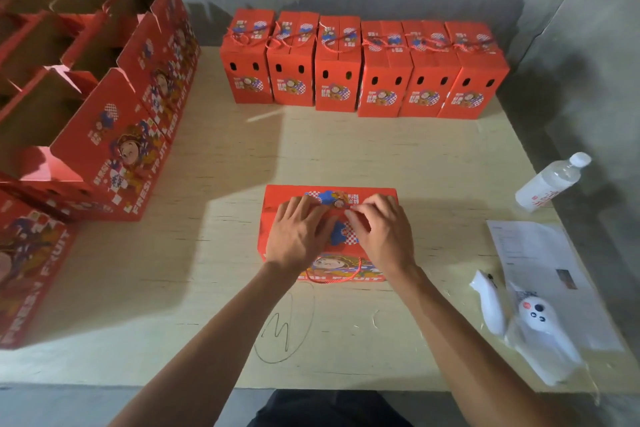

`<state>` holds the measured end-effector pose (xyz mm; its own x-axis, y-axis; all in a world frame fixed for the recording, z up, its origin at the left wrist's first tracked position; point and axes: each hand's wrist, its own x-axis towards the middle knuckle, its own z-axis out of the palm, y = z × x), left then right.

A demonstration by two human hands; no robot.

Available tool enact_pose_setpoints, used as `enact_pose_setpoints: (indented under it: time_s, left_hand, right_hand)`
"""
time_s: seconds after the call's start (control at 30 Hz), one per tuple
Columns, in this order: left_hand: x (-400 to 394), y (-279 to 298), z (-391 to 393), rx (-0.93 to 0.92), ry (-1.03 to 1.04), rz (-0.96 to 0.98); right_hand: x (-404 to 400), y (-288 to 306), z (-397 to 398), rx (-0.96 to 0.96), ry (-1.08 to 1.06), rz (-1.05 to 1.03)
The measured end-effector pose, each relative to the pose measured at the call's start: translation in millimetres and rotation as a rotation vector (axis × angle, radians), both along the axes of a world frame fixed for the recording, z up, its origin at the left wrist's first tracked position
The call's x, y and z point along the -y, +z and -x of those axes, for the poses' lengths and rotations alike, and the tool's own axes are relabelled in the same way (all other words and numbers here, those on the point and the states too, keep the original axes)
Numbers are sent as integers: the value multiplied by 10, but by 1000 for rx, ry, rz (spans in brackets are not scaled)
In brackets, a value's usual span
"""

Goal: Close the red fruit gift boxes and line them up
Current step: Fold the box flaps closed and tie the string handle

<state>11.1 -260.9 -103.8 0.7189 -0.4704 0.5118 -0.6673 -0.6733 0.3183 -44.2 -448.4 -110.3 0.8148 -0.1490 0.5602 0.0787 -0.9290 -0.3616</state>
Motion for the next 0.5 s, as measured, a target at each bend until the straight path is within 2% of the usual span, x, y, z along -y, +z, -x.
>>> enact_pose_setpoints:
  time_s: [0.3, 0.5]
  left_hand:
    - [-60, -66, -28, 78, -57, 103]
    - [-44, -5, -20, -27, -17, 103]
  right_hand:
    - [8, 13, 57, 80, -8, -24]
    - [23, 22, 35, 32, -7, 23]
